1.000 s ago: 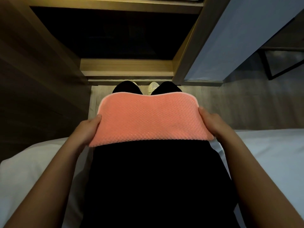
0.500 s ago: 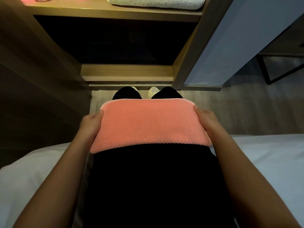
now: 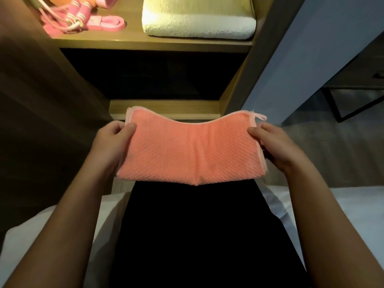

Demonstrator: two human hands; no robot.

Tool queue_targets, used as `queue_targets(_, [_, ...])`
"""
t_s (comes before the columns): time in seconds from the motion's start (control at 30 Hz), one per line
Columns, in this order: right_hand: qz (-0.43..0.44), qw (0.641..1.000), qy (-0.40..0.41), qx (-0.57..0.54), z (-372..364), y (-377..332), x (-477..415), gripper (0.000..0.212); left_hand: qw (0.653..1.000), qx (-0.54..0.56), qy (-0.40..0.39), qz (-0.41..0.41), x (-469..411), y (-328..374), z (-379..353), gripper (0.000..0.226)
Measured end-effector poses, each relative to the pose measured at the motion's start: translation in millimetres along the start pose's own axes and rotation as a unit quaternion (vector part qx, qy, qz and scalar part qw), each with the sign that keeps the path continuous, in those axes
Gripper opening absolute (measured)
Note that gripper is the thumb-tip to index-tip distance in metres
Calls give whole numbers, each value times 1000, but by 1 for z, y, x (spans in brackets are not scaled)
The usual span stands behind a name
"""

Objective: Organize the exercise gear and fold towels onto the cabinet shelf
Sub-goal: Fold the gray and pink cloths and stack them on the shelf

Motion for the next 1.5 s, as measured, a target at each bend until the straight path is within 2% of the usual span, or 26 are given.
queue_targets(0.17, [105, 994, 5, 25, -27, -47, 16, 5, 996, 36, 10, -77, 7, 55, -18, 21])
queue_targets(0.3, [153, 988, -7, 27, -55, -61, 22, 9, 991, 36, -6, -127, 9, 73, -44, 10])
queue_targets(0.4, [180, 984, -14, 16, -70, -63, 24, 7, 990, 39, -10, -135, 8, 75, -57, 6])
queue_targets(0.77, [162, 983, -74, -47, -90, -56, 21, 14, 986, 37, -35, -156, 6, 69, -71, 6])
queue_targets(0.9, [120, 973, -113, -159, -95, -51, 18, 29, 986, 38, -7, -163, 3, 63, -70, 7])
queue_targets(0.97, [114, 970, -116, -178, -97, -48, 16, 34, 985, 60, -2, -165, 3, 61, -69, 6])
queue_targets(1.17, [150, 968, -119, -164, -100, -43, 14, 37, 983, 56, -39, -169, -1, 60, -69, 32])
queue_targets(1.3, [139, 960, -105, -221, -100, -40, 11, 37, 979, 58, -73, -183, -5, 61, -67, 29])
queue_targets(1.43, [163, 974, -41, -151, -90, -38, 10, 17, 984, 35, -60, -165, -11, 58, -66, 27])
queue_targets(1.5, [144, 982, 12, -122, -84, -36, 8, 22, 987, 32, -36, -152, -14, 55, -68, 19])
Point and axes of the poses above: each hand's wrist, its own x-axis away from the middle knuckle, its own z-axis out of the back of the hand, y = z × x, the point moved 3 cm from there along -x, towards the middle knuckle, and after that the axes turned 7 degrees about -z, right-handed, at the moved point
